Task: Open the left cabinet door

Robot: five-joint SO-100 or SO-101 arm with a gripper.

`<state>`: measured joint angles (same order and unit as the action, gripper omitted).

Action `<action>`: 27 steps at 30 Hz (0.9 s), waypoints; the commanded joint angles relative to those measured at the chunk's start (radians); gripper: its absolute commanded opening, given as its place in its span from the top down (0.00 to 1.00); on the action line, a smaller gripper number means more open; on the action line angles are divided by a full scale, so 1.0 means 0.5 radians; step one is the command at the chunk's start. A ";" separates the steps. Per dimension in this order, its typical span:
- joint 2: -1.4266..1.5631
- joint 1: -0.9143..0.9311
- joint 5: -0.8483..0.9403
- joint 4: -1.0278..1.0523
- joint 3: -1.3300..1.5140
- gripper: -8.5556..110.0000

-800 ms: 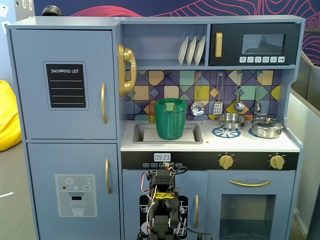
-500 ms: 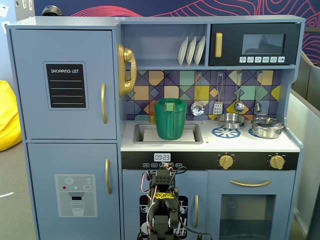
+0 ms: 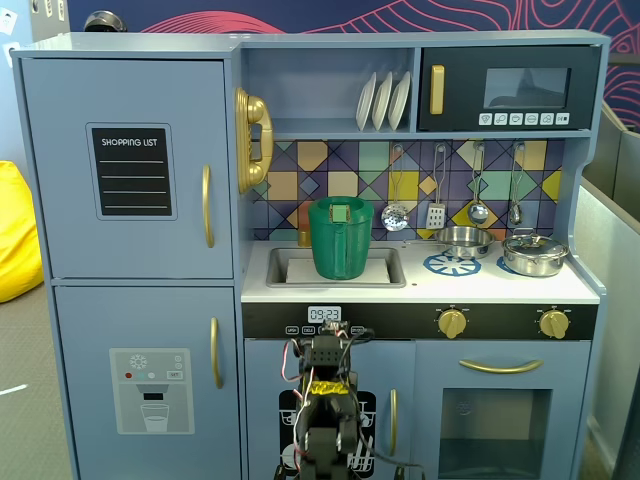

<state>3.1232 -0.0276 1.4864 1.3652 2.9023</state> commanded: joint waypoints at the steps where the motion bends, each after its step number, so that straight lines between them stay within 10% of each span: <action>1: -0.341 -0.227 -0.258 0.000 -0.512 0.93; 27: -1.209 -0.991 0.396 -2.016 -1.758 0.89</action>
<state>2.5617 -0.4755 1.6506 0.4387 2.1537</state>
